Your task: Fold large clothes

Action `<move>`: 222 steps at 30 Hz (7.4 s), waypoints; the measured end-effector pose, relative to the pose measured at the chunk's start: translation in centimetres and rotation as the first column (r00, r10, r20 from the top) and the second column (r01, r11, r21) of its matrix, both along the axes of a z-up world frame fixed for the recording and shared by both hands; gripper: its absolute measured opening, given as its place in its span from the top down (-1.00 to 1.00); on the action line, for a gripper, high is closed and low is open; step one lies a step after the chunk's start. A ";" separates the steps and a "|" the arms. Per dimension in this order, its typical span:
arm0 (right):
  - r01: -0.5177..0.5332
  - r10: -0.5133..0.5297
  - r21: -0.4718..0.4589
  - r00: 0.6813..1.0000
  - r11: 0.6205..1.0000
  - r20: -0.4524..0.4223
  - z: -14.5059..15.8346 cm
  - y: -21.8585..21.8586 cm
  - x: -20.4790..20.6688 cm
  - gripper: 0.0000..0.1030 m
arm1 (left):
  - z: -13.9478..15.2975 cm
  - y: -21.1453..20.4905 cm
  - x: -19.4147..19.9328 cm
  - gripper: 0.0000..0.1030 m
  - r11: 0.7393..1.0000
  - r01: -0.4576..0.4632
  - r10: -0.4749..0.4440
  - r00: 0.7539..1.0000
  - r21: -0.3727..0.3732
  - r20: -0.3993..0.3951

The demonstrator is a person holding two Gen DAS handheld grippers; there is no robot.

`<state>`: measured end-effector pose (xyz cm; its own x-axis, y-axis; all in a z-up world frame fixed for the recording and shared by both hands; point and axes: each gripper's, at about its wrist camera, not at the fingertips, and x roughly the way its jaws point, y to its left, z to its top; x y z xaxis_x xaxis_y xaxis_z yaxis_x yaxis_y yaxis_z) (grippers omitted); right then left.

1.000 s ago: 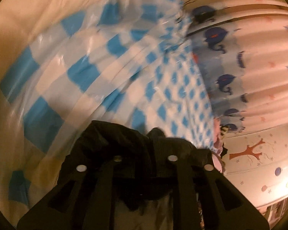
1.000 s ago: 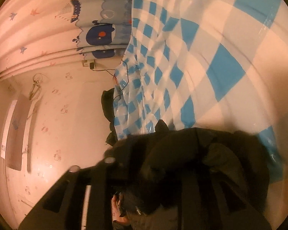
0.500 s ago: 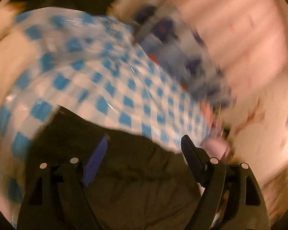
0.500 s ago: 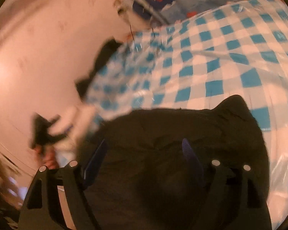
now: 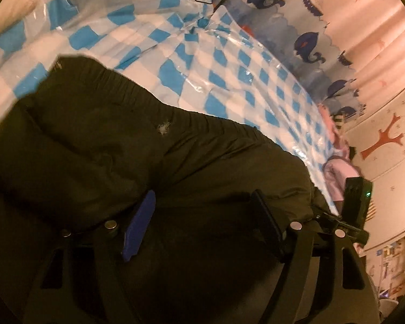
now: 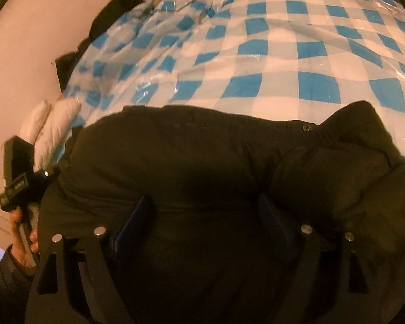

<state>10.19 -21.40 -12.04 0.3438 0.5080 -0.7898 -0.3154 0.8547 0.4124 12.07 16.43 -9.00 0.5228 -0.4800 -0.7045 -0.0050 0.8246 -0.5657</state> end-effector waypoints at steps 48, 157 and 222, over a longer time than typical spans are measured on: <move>0.023 -0.005 -0.193 0.995 0.981 0.096 1.6 0.3 -5.0 -0.87 | 1.3 -2.5 -7.4 -0.51 0.977 -0.040 0.007 0.987 0.209 0.158; -0.118 0.211 -0.412 0.959 0.903 0.187 3.1 9.9 -21.3 -0.26 | -4.5 10.9 -23.5 0.38 0.824 -0.356 0.358 0.930 -0.441 -0.081; 0.103 0.053 -0.342 0.907 0.934 0.418 7.9 2.4 -27.2 -0.51 | 15.9 -11.5 -22.9 0.48 0.999 0.038 -0.035 0.931 -0.001 0.364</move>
